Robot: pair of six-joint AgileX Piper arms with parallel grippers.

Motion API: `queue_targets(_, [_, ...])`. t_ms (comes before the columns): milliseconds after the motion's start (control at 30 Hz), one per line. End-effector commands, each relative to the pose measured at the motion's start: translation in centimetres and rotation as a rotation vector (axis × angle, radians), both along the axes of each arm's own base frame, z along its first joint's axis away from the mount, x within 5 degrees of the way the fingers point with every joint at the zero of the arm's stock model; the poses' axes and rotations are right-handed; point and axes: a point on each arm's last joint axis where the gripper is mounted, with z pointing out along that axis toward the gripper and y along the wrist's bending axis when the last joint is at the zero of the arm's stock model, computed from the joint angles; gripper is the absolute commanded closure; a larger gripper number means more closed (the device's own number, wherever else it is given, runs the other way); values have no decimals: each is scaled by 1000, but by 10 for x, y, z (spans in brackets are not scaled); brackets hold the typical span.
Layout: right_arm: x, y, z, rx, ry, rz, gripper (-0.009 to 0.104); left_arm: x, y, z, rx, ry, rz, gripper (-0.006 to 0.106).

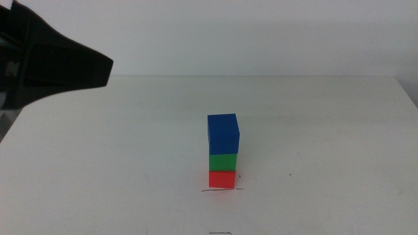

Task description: Stack red cubes first, then green, then blue cubes in a specific spot.

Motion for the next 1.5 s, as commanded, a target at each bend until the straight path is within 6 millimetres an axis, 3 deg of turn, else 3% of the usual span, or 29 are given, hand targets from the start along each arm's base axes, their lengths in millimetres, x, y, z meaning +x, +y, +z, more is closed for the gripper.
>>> queue_targets(0, [-1,-2,12,-27,-91,-4,24,0,3,13,-47,-102,43,7])
queue_targets(167, [-1,-2,12,-27,-91,-4,24,11,23,12,-16,-331,268,7])
queue_targets(367, [-1,-2,12,-27,-91,-4,24,16,37,-11,-96,-540,448,7])
queue_targets(667, [-1,-2,12,-27,-92,-4,24,11,67,-52,-141,-440,682,7])
queue_targets(1033, [-1,-2,12,-27,-91,-4,24,-13,74,-65,-98,-512,691,7])
queue_targets(1467, [-1,-2,12,-27,-91,-4,24,-21,72,-63,-156,-510,676,7])
